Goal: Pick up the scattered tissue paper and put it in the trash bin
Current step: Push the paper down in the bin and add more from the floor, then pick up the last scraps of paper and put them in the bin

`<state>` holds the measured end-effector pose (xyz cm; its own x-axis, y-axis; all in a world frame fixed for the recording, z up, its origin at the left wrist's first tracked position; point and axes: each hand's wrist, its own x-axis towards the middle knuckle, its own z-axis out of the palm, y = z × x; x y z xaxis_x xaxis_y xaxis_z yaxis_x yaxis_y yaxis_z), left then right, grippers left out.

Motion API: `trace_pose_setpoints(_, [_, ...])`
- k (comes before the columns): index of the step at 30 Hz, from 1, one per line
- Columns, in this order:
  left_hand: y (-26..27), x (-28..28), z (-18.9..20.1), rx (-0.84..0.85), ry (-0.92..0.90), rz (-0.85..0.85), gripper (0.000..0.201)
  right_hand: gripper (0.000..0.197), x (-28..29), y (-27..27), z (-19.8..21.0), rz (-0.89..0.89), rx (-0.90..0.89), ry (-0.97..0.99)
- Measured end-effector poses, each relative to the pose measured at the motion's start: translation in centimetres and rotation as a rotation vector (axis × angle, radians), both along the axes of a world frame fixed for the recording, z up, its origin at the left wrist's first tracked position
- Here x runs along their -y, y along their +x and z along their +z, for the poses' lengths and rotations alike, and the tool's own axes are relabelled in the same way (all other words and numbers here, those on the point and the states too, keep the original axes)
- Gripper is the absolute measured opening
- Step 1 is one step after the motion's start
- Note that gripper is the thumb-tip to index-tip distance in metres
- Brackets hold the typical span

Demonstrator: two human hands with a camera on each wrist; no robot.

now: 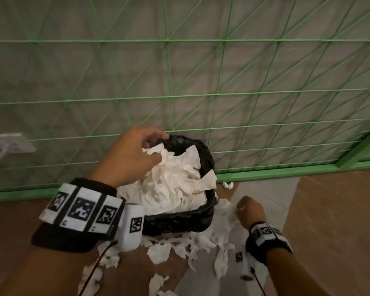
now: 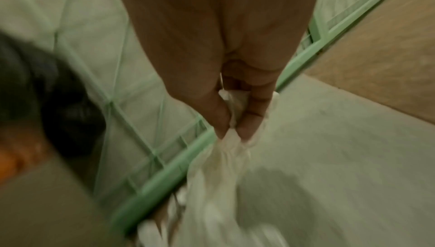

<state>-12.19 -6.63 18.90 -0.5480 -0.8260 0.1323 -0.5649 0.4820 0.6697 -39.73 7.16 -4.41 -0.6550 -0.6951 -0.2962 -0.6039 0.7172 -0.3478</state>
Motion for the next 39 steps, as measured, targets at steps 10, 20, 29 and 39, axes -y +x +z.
trace_pose_setpoints(10, [8.3,-0.2,-2.7,0.141,0.306,0.248,0.026,0.015,4.5,-0.5,20.2,-0.006,0.274,-0.864])
trace_pose_setpoints(20, [4.0,-3.6,-6.2,0.558,0.033,0.212,0.035,0.008,5.3,12.2,26.2,0.425,0.050,-0.988])
trace_pose_setpoints(29, [12.0,1.3,-9.0,-0.334,0.355,0.585,0.003,0.031,5.2,13.4,21.1,0.828,0.044,-0.102])
trace_pose_setpoints(39, [11.5,4.1,-23.9,0.467,0.444,0.360,0.101,0.046,4.3,9.6,27.4,0.624,0.473,-0.465])
